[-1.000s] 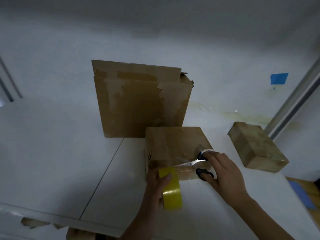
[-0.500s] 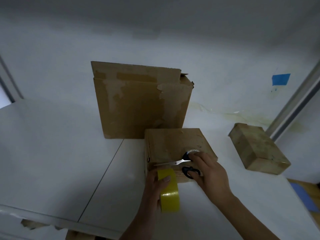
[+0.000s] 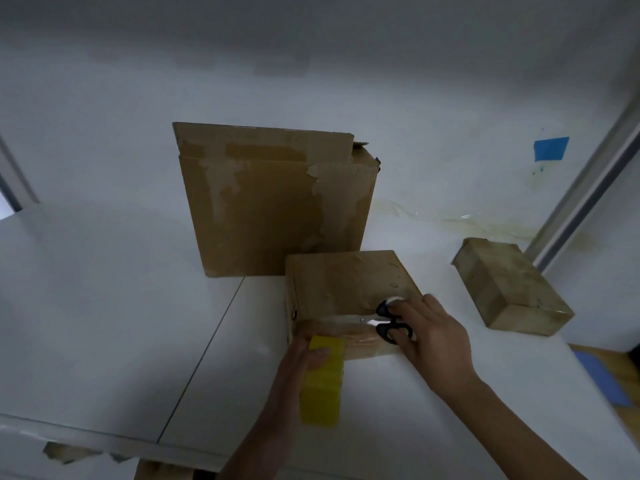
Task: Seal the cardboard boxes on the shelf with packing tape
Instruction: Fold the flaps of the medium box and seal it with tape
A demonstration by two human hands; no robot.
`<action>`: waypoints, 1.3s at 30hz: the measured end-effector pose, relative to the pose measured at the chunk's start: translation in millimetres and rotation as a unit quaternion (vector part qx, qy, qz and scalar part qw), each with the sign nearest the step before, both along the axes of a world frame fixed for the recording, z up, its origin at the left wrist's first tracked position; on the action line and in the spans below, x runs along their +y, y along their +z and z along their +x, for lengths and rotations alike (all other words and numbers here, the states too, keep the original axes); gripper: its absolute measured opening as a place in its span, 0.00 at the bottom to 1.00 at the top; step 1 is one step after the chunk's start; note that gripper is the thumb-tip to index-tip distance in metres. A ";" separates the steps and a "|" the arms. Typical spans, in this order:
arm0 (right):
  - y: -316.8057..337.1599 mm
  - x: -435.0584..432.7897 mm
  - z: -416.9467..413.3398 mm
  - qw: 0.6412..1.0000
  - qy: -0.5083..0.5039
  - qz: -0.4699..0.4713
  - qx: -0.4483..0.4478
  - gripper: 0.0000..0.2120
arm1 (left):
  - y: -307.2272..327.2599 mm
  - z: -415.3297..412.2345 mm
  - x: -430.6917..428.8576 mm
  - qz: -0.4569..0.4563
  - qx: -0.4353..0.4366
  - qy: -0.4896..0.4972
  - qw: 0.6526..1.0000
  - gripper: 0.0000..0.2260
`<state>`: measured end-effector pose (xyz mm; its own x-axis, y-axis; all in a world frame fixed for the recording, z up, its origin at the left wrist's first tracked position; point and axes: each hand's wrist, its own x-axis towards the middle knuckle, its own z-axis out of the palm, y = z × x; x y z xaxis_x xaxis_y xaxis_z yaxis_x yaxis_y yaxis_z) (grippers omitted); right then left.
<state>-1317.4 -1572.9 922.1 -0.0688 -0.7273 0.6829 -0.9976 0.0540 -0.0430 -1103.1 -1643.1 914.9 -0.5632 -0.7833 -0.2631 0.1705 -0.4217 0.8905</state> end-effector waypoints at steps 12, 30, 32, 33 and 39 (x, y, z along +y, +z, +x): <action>-4.2 63.1 -53.6 0.899 -0.301 0.081 -0.308 0.17 | 13.8 -5.9 -6.9 -0.165 -0.003 0.002 0.986 0.29; -27.9 84.0 -70.0 0.762 -0.421 0.395 -0.293 0.19 | 0.7 3.7 -8.5 -0.332 -0.070 0.084 0.937 0.25; -20.0 76.0 -58.9 0.827 -0.391 0.305 -0.264 0.19 | 3.3 7.7 -7.3 -0.330 -0.061 0.115 0.935 0.23; -15.7 69.9 -51.1 0.860 -0.355 0.242 -0.275 0.21 | 4.2 8.5 -6.9 -0.326 -0.057 0.126 0.935 0.23; 11.4 14.5 -5.2 0.912 -0.176 0.125 -0.348 0.38 | 5.0 8.3 -8.6 -0.293 -0.049 0.163 0.941 0.20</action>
